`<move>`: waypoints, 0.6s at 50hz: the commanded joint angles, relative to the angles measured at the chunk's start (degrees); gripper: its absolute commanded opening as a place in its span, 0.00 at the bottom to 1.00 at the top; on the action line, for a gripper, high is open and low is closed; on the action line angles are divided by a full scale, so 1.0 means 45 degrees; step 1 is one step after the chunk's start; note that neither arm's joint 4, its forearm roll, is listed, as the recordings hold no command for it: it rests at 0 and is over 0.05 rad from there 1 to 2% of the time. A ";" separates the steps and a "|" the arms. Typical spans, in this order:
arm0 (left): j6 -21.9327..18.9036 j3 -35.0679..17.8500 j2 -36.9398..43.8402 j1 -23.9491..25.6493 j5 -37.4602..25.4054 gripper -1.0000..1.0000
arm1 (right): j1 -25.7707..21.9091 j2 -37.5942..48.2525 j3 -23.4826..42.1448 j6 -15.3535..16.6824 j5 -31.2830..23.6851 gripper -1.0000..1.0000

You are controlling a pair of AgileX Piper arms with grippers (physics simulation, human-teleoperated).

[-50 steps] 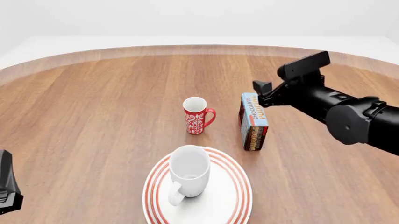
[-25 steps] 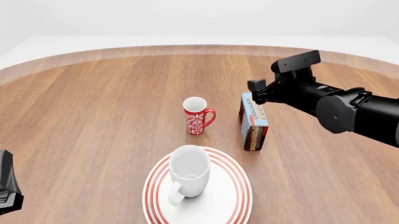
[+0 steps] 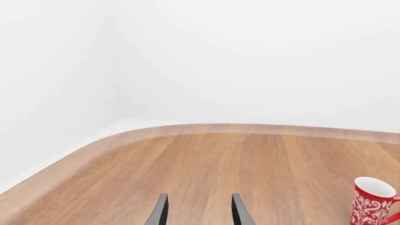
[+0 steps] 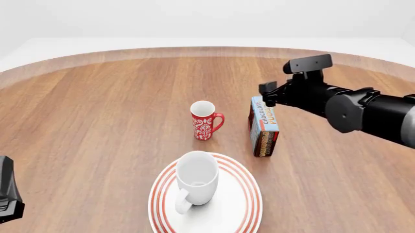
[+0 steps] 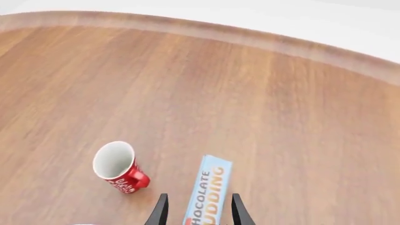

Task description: Pick up the white mug and put it on the plate, and put the chocolate pudding to the right of the plate.

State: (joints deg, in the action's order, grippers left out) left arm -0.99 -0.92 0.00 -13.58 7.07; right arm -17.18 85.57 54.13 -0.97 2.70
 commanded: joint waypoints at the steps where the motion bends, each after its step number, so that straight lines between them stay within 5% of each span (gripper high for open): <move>1: 0.0006 0.0000 0.0000 0.0012 -0.0009 1.00 | 0.0226 0.0026 -0.0015 -0.0199 -0.0028 1.00; 30: -0.0067 -0.0060 0.0000 0.0016 -0.0113 1.00 | 0.0336 0.0786 -0.0024 -0.0068 0.0260 1.00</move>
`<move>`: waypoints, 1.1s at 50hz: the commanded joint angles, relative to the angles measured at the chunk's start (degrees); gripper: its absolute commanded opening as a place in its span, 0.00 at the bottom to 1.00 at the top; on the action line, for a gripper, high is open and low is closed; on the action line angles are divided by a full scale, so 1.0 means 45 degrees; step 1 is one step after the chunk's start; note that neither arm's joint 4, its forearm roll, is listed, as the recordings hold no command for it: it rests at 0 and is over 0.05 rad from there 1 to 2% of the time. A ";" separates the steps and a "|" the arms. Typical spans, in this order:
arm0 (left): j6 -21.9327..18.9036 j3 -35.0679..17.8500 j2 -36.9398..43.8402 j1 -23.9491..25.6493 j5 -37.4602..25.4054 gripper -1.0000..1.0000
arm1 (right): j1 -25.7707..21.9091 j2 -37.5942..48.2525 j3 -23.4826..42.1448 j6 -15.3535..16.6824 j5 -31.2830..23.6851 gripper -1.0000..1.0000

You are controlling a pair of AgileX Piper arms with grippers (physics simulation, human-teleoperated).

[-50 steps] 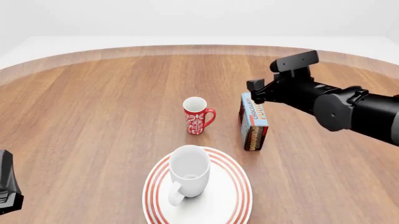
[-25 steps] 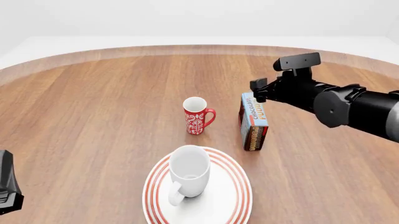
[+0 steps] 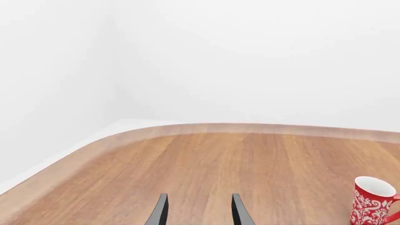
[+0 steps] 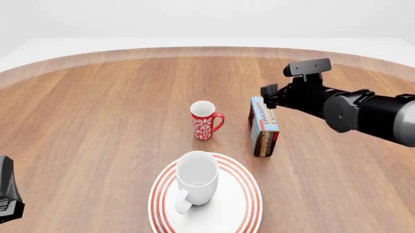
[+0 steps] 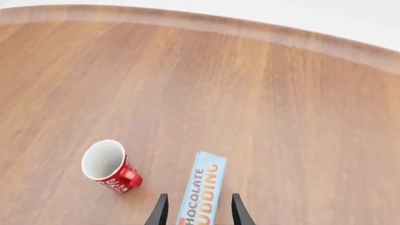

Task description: Pick up the white mug and put it on the plate, and put the chocolate pudding to the right of the plate.

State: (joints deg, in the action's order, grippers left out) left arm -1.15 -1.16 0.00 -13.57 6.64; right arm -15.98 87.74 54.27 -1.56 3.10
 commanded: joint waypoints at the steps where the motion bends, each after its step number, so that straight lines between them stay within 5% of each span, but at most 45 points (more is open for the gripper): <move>1: -0.0031 -0.0009 0.0000 0.0014 -0.0020 1.00 | 0.0078 0.0348 -0.0073 0.0085 0.0206 1.00; 55: -0.0075 0.0066 0.0000 0.0010 0.0029 1.00 | -0.0057 0.1491 0.0017 0.0114 0.0694 1.00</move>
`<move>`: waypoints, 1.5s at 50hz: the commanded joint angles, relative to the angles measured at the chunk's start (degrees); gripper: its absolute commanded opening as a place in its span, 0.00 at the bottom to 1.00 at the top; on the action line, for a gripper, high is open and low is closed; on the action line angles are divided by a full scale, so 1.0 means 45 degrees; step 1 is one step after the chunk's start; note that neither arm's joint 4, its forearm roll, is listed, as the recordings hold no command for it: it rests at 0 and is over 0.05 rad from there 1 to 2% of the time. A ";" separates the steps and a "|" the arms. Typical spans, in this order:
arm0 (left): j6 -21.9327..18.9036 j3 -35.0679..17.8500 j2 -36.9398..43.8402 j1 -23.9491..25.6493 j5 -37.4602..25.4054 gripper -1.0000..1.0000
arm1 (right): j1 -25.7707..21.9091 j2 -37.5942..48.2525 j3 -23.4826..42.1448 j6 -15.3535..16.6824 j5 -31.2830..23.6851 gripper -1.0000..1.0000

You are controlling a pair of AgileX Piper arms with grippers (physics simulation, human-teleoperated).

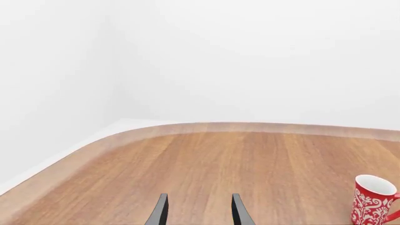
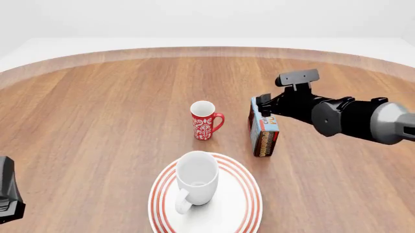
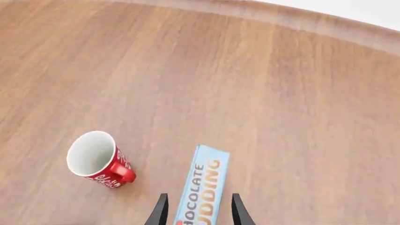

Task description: Pick up the white mug and put it on the plate, and put the chocolate pudding to the right of the plate.

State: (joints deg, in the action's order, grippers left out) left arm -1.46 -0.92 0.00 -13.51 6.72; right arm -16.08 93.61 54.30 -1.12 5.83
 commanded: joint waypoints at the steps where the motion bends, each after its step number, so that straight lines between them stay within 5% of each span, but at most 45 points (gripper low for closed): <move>1: -0.0007 0.0014 0.0000 -0.0005 0.0009 1.00 | -0.0032 0.0200 0.0009 0.0014 0.0097 1.00; 75: 0.0002 0.0046 0.0000 -0.0090 0.0004 1.00 | -0.0098 0.1601 0.0190 0.0050 0.0577 1.00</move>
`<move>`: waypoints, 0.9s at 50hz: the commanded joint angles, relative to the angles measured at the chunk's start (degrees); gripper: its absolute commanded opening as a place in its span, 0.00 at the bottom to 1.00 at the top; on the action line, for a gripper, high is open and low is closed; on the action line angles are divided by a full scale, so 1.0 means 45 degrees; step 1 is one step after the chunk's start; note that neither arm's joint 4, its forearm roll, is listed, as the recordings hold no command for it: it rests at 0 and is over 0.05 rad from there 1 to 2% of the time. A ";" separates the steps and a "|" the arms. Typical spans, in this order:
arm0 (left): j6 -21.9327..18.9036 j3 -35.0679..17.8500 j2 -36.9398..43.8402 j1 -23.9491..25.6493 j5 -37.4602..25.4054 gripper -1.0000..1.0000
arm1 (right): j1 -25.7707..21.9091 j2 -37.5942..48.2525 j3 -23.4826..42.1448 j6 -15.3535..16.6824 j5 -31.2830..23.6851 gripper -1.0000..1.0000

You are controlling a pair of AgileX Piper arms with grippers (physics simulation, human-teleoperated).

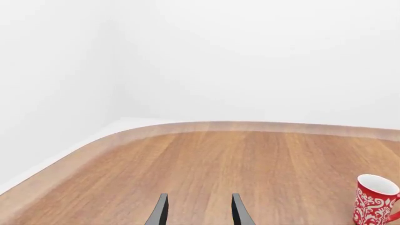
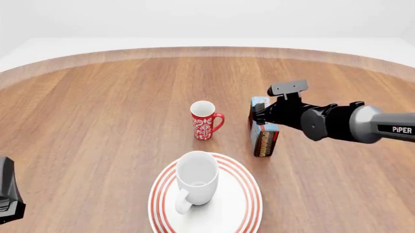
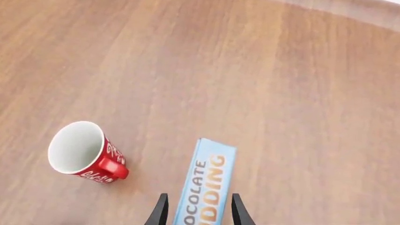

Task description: Pick up the white mug and put it on the plate, and put the chocolate pudding to the right of the plate.

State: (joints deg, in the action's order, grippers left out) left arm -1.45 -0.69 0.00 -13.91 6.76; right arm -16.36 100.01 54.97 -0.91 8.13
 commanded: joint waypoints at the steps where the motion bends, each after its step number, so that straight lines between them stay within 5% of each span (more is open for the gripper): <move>1: 0.0000 -0.0006 0.0000 -0.0003 -0.0003 1.00 | -0.0035 0.0193 0.0039 -0.0002 0.0070 1.00; 45: -0.0044 0.0003 0.0000 0.0004 -0.0019 1.00 | 0.0040 0.0669 -0.0155 0.0011 0.0465 1.00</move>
State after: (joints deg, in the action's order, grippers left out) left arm -1.54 -0.67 0.00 -13.90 6.73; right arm -16.40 102.26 54.81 -1.10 9.87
